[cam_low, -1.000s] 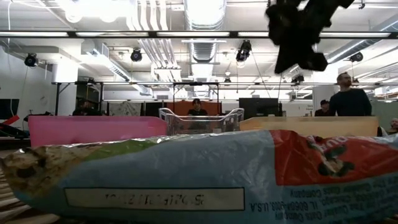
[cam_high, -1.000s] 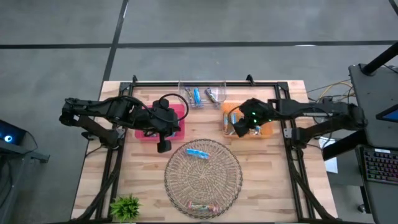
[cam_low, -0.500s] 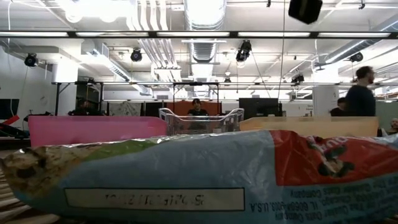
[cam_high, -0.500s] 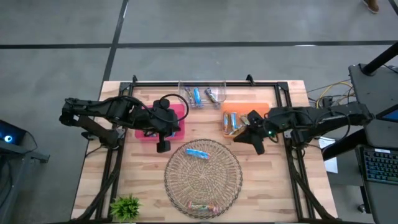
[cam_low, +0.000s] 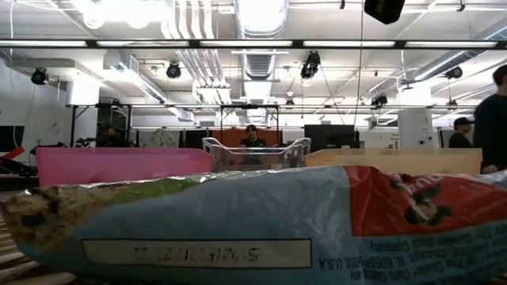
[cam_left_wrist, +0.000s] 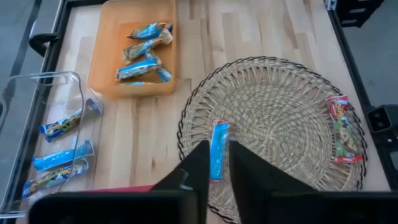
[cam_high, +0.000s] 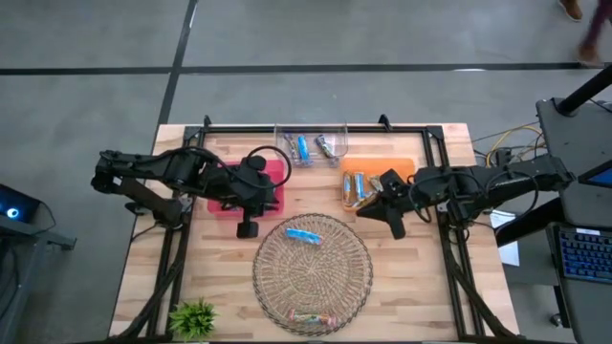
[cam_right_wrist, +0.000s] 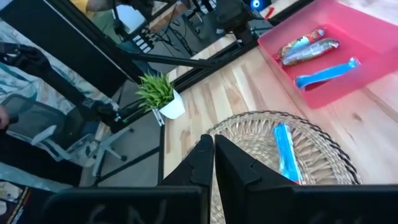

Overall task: Pick and place Granola Bars by type
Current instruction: Put the red granola bar into the pink bin

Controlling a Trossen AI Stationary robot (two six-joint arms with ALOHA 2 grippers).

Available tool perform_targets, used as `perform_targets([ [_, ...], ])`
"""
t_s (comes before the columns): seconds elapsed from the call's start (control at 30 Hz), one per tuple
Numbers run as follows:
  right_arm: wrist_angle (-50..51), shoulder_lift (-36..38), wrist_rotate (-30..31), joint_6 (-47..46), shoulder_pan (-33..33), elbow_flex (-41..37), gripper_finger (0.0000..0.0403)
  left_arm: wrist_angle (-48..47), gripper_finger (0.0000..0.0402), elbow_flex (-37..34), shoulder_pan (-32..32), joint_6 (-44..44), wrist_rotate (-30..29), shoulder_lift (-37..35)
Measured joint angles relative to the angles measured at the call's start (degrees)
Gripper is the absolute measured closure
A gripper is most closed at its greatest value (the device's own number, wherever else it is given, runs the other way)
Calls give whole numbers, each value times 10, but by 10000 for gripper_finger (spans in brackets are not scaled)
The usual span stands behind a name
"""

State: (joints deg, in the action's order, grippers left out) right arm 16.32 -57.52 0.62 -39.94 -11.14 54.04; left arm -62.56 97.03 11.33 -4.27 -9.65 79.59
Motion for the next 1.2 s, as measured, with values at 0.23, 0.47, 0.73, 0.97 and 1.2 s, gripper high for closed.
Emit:
perform_targets([
  [0.23, -14, 1, -4, 27, 0, 0, 394, 4, 269, 0, 0, 0, -2, 8],
  [0.47, -16, 4, -14, 42, 0, 0, 394, 5, 214, 0, 0, -5, -2, 38],
  [0.73, -16, 5, -40, 64, 0, 0, 394, 10, 211, 0, 5, 3, -3, 58],
  [0.97, -16, 5, -41, 69, 0, 0, 394, 16, 211, 0, 5, 32, 6, 87],
  [1.2, -16, 5, -41, 70, 0, 0, 394, 20, 211, 0, 3, 72, 26, 138],
])
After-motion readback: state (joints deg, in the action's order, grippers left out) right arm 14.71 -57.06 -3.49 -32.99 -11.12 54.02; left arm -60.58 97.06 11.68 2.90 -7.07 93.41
